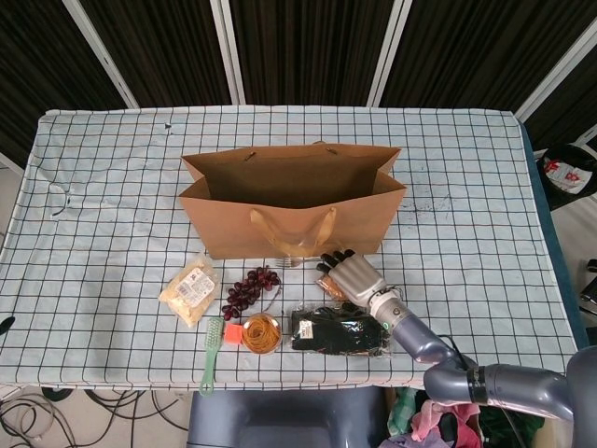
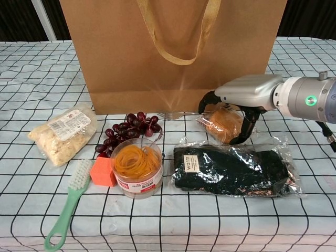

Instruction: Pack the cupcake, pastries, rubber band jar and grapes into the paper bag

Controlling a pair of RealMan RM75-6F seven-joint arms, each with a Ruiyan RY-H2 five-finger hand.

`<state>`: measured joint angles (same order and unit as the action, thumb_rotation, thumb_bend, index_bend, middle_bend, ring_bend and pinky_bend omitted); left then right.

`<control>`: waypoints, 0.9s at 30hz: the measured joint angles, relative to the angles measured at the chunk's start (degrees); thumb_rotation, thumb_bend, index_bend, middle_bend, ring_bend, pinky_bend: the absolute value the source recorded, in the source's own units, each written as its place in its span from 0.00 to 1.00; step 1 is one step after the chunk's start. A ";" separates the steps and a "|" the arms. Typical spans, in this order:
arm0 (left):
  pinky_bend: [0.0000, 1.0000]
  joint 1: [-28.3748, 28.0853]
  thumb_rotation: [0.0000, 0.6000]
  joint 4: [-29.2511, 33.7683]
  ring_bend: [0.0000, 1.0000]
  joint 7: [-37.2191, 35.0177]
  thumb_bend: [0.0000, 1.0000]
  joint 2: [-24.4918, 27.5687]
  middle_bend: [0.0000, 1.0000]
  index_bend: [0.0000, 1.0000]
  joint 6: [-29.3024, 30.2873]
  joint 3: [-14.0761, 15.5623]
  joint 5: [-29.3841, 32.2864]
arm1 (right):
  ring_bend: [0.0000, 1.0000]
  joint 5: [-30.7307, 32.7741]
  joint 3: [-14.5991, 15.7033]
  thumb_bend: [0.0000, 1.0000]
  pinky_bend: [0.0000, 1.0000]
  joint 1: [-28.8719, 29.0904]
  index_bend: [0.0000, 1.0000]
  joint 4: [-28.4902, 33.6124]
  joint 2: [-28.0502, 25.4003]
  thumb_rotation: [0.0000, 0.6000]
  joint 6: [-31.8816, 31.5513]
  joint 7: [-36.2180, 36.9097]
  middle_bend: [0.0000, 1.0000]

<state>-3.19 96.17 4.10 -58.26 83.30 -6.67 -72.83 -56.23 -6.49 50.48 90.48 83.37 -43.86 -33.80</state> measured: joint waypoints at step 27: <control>0.01 -0.29 1.00 0.47 0.00 1.46 0.11 -0.17 0.04 0.06 -0.55 0.76 -0.61 | 0.49 0.01 2.38 0.32 0.45 1.12 0.30 0.85 -0.90 1.00 -4.78 0.49 0.41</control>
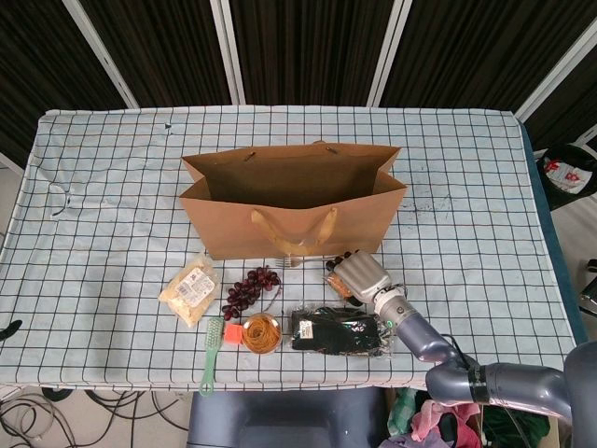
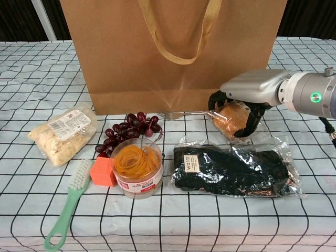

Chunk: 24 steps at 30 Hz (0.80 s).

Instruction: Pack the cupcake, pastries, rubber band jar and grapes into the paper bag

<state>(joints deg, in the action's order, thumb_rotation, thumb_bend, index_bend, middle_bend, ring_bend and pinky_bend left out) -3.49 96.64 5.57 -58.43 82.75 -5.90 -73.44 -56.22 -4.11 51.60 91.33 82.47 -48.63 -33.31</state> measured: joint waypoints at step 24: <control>0.01 0.35 1.00 0.48 0.00 -0.29 0.11 0.26 0.04 0.06 0.63 -0.04 0.02 | 0.48 -16.07 -4.44 0.31 0.45 -18.74 0.37 22.67 -28.99 1.00 -28.17 25.18 0.40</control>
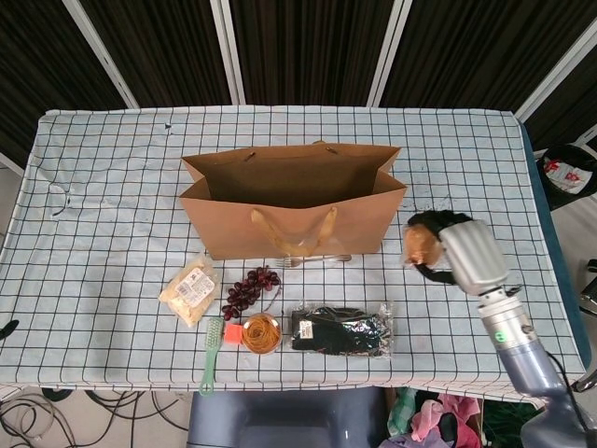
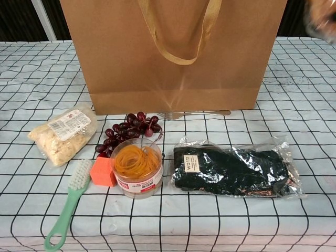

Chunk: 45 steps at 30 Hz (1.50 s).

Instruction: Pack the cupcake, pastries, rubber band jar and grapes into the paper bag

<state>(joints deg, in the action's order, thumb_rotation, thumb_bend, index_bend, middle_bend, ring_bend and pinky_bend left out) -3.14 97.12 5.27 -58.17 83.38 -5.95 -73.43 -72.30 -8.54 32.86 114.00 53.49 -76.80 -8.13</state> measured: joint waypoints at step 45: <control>0.01 0.50 1.00 -0.37 0.00 -2.04 0.11 1.08 0.04 0.06 0.01 -0.08 0.31 | 0.11 24.11 -16.34 0.09 0.22 25.32 0.08 -16.54 19.36 1.00 17.18 -5.65 0.00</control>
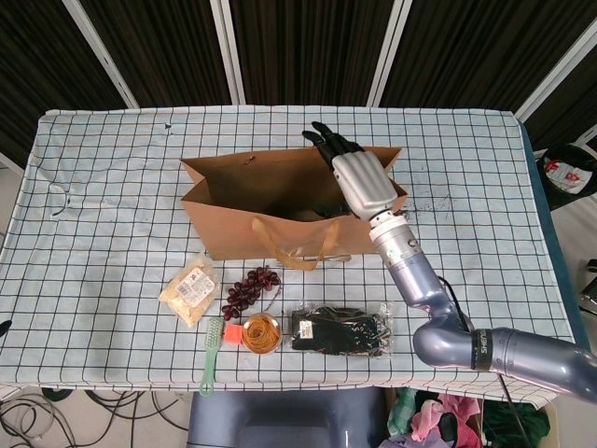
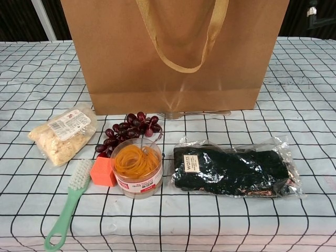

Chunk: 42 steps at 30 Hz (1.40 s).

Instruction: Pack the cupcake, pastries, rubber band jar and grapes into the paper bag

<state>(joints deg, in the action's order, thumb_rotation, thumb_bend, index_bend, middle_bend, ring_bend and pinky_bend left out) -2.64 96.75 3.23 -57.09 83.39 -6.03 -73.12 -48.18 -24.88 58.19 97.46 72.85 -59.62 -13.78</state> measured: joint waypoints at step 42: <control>0.02 -5.11 1.00 -5.83 0.00 -10.85 0.07 -3.34 0.04 0.06 0.57 2.50 -19.29 | 0.18 -27.10 24.18 0.13 0.22 -43.05 0.13 -1.52 -14.43 1.00 -22.72 10.23 0.11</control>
<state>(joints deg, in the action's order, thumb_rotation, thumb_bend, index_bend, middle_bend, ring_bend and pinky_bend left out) -7.76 90.92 -7.62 -60.43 83.96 -3.53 -92.40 -75.29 -0.71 15.14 95.94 58.42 -82.35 -3.56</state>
